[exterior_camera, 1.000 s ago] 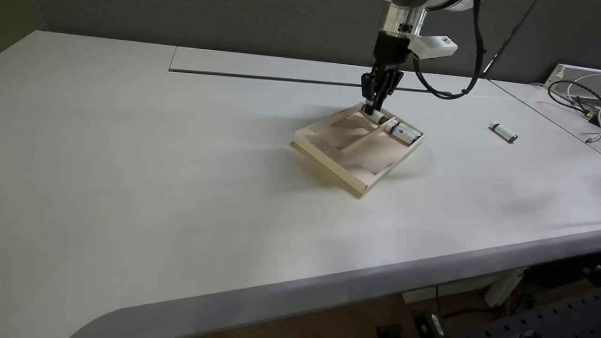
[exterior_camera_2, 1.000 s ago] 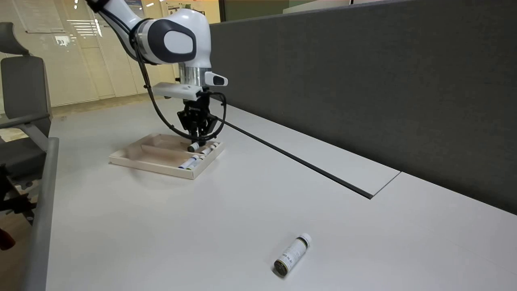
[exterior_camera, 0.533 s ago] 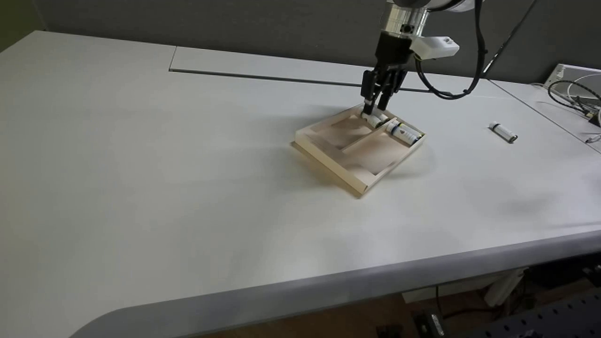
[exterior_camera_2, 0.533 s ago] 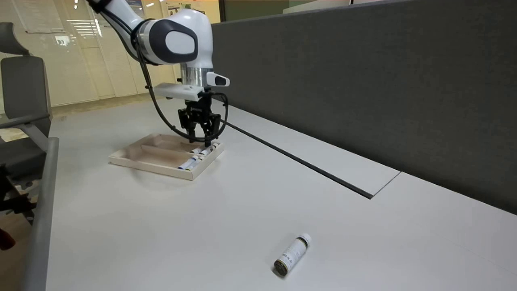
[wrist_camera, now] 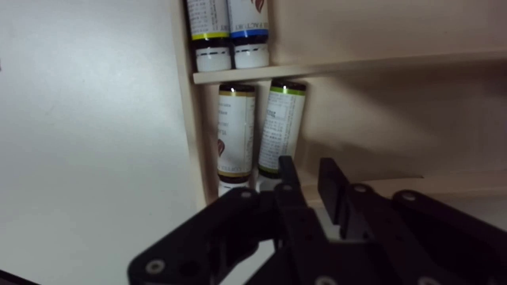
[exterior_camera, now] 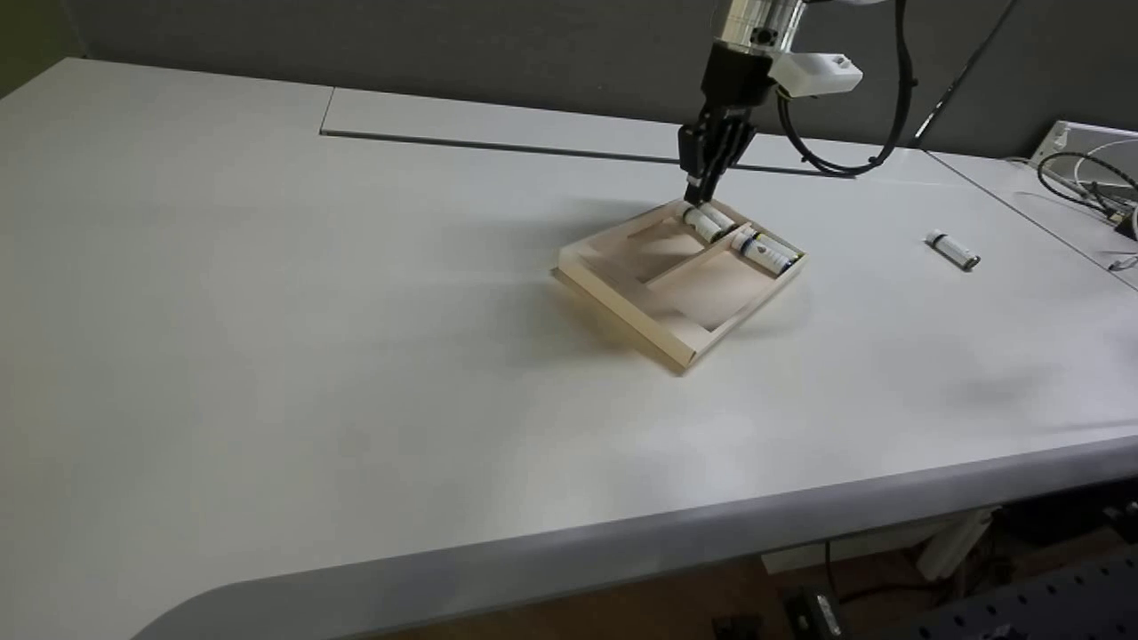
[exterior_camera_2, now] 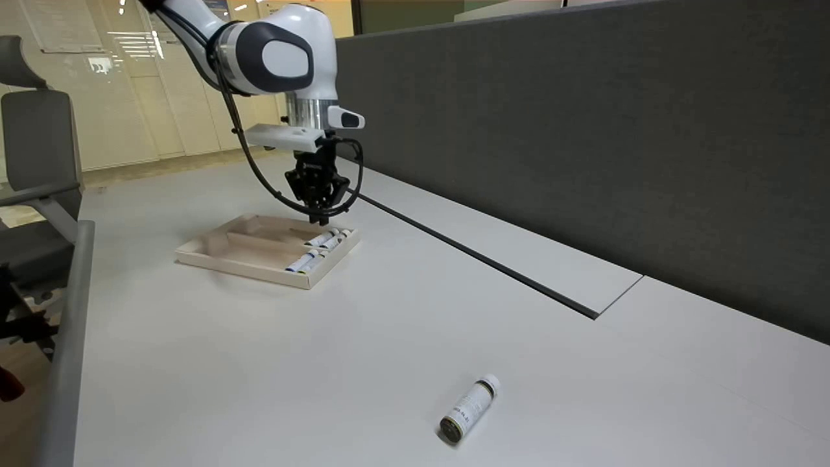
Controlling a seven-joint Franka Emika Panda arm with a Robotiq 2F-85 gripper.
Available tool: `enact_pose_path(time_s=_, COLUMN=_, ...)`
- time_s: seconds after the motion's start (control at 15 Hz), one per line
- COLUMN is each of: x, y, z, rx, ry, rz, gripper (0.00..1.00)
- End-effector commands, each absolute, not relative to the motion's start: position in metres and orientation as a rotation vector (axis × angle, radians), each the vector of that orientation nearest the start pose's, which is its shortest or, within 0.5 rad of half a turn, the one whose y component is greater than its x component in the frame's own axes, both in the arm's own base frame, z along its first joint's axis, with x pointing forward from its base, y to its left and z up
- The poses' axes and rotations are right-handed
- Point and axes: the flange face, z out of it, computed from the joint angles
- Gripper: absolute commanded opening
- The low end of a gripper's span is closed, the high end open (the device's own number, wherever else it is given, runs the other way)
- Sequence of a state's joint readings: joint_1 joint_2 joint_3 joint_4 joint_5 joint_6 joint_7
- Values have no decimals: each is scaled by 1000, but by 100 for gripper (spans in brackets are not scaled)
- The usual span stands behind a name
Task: Put a bottle on the tray
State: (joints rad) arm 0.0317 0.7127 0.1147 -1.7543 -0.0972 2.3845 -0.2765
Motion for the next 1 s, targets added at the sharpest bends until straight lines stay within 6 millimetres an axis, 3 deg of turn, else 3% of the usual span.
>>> enact_pose_path(time_s=0.0, x=643, y=101, z=158, rx=-3016, ry=-752, rz=146, gripper=0)
enact_pose_path(time_s=0.4, x=640, y=106, z=133, rx=-3000, ry=-756, rz=214, gripper=0)
enact_pose_path(time_s=0.67, x=641, y=93, z=126, rx=-3008, ry=-732, rz=239, gripper=0)
enact_pose_path(time_s=0.93, x=643, y=71, z=132, rx=-3043, ry=-696, rz=220, gripper=0)
